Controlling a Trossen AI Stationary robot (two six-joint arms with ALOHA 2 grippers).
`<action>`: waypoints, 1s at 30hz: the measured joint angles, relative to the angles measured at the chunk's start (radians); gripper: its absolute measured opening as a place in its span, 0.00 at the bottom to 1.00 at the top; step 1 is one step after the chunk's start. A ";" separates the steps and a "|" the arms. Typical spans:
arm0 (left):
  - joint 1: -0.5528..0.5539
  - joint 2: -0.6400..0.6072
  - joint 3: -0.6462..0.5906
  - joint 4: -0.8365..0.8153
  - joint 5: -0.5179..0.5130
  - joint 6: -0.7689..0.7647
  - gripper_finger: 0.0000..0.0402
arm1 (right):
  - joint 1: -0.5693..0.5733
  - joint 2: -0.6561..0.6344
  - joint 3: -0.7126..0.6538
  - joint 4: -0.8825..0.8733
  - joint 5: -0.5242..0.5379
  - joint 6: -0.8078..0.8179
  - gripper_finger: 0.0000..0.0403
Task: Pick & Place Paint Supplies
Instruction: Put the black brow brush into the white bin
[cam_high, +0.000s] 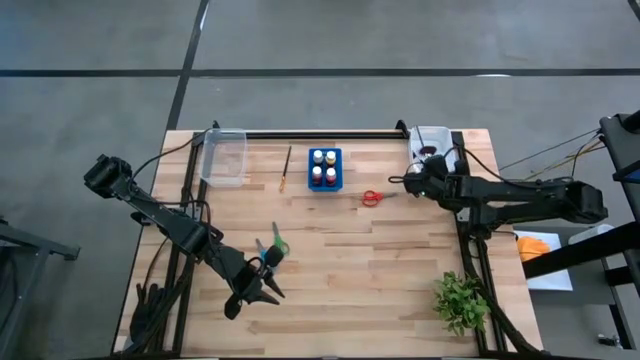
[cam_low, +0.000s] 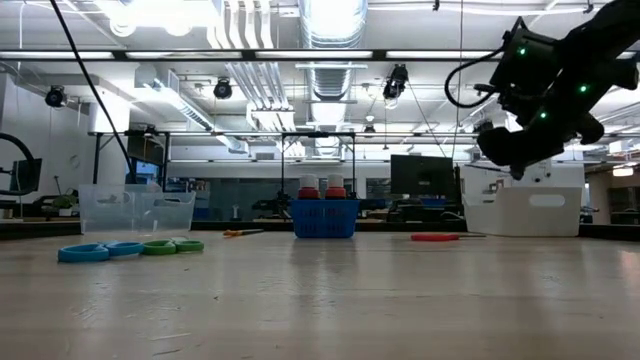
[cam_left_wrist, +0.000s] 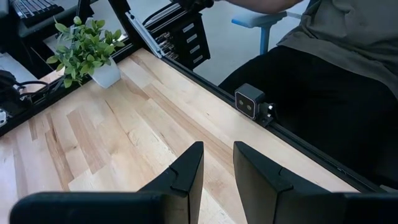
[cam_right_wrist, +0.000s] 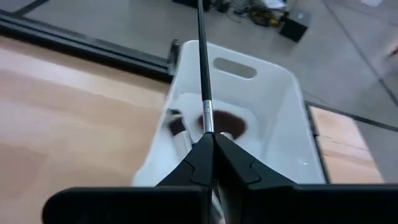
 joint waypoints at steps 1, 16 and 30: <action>0.000 0.000 0.000 0.000 0.000 0.000 0.24 | -0.006 0.000 -0.005 -0.001 0.014 0.001 0.02; 0.000 0.000 0.000 0.000 0.000 0.000 0.24 | -0.083 -0.002 -0.054 -0.124 0.036 0.061 0.02; 0.000 0.000 0.000 0.000 0.000 0.001 0.24 | -0.111 -0.002 -0.103 -0.123 0.053 0.090 0.02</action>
